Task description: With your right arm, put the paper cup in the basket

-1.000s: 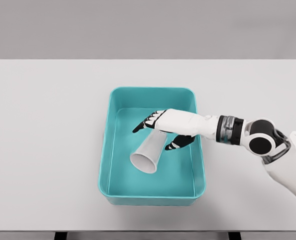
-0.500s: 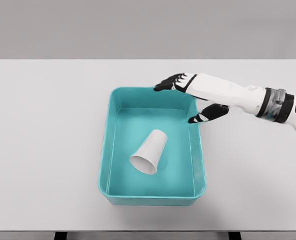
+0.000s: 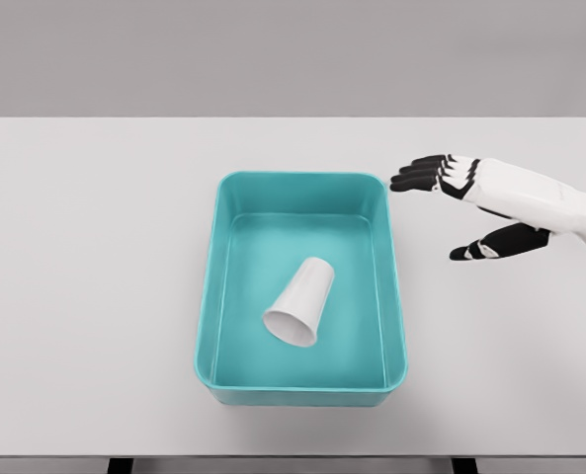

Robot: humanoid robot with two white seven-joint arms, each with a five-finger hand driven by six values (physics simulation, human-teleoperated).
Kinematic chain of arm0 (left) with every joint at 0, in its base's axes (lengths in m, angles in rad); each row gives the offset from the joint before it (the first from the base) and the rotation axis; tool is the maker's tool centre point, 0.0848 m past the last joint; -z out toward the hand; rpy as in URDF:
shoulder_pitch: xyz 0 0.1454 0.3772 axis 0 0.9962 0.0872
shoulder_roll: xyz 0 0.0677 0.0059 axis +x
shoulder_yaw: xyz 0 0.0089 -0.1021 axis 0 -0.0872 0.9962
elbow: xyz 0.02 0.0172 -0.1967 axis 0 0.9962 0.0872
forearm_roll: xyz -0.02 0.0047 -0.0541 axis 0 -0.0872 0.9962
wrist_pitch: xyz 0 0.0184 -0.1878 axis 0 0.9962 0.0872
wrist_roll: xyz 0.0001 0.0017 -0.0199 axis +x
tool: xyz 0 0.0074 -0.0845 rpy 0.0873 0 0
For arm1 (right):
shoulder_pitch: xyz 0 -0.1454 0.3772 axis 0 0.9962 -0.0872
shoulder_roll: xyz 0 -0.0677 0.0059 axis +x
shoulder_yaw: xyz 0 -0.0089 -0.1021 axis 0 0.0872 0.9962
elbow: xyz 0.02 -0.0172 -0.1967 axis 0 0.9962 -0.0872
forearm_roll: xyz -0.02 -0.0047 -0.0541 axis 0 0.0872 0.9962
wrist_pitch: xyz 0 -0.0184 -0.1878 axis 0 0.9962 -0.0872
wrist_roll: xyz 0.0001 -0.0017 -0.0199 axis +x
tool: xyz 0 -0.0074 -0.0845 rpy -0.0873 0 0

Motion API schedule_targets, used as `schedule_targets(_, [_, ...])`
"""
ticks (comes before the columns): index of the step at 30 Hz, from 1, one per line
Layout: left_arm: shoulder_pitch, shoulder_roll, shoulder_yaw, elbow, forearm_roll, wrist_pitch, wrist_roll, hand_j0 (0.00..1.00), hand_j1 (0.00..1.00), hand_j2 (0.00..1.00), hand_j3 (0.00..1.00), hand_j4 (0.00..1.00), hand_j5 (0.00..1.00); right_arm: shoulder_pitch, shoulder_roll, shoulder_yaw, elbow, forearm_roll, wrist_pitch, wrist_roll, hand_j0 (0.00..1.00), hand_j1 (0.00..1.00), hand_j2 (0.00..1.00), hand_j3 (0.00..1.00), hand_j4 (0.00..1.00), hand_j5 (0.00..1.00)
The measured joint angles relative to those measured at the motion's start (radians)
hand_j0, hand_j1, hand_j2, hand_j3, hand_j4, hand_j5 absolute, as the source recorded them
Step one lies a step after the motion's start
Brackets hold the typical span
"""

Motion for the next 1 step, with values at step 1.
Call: schedule_targets(1, [0.0,0.0,0.0,0.0,0.002,0.0,0.0,1.0,1.0,1.0,1.0,1.0,1.0,0.0,0.001,-0.001,0.0,0.0,0.0,0.0,0.99,0.99,0.99,0.99,0.99,0.99])
